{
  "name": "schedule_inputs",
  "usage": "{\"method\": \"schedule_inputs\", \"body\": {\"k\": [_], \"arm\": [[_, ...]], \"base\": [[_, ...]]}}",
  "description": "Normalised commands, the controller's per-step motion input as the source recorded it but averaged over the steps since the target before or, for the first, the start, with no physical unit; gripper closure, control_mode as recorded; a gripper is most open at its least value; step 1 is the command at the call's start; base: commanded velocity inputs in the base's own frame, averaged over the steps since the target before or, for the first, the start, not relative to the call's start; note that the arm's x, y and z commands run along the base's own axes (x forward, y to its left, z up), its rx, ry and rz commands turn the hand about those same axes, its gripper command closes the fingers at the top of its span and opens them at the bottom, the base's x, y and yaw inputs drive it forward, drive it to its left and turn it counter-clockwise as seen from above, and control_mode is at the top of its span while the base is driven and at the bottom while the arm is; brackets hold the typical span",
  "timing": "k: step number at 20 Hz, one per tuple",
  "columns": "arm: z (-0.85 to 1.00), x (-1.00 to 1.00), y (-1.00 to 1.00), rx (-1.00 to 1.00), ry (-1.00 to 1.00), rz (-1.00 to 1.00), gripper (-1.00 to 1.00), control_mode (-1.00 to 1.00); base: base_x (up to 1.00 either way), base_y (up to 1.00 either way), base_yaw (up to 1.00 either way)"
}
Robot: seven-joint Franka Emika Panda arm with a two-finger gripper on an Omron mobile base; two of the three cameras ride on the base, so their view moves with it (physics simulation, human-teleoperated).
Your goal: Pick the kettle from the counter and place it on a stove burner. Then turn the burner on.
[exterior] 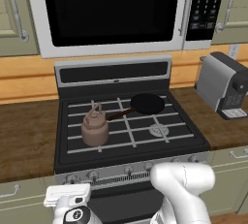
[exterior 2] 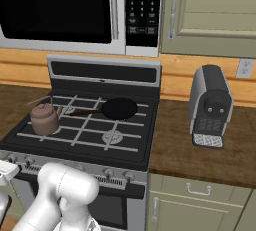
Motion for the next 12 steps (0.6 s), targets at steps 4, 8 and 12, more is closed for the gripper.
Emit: {"method": "schedule_inputs", "body": {"k": [4, 8, 12], "arm": [[-0.16, 0.0, 0.12, -0.3, 0.02, 0.11, 1.0, -1.0], [-0.12, 0.0, 0.27, -0.36, 0.04, 0.1, 1.0, -1.0], [-0.01, 0.01, 0.45, -0.38, 0.04, 0.11, 1.0, -1.0]], "base": [[0.0, 0.0, 0.0], [0.0, 0.0, 0.0], [0.0, 0.0, 0.0]]}}
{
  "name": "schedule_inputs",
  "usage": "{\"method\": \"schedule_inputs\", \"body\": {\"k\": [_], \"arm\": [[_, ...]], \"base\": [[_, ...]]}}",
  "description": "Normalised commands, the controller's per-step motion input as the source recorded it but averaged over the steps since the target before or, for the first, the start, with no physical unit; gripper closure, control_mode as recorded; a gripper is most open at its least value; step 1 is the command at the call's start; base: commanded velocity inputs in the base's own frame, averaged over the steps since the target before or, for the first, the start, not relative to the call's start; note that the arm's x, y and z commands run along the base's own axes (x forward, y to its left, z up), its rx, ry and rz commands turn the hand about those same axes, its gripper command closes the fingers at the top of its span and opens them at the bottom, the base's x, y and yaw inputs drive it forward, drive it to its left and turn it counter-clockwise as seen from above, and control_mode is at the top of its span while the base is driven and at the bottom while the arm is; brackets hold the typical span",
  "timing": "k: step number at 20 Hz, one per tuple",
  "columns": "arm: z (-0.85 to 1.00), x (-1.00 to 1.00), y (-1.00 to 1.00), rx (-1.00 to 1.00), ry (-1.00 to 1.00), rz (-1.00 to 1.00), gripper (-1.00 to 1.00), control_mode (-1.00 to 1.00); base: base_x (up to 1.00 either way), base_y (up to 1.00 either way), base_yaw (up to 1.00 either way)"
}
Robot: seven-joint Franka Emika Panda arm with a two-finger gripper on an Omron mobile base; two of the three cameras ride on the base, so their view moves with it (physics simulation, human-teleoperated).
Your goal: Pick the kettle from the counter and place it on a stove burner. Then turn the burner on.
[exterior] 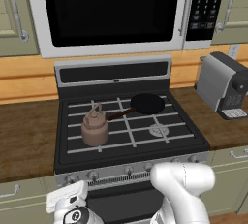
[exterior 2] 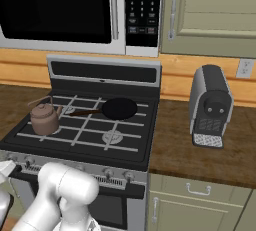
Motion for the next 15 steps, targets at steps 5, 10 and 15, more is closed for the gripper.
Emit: {"method": "schedule_inputs", "body": {"k": [5, 10, 15], "arm": [[0.0, 0.02, 0.56, -0.36, 0.1, 0.07, 1.0, -1.0], [0.0, 0.06, 0.36, -0.16, 0.11, 0.02, 1.0, -1.0], [0.0, -0.01, 0.0, 0.0, 0.0, 0.0, -1.0, -1.0]], "base": [[0.0, 0.0, 0.0], [0.0, 0.0, 0.0], [0.0, 0.0, 0.0]]}}
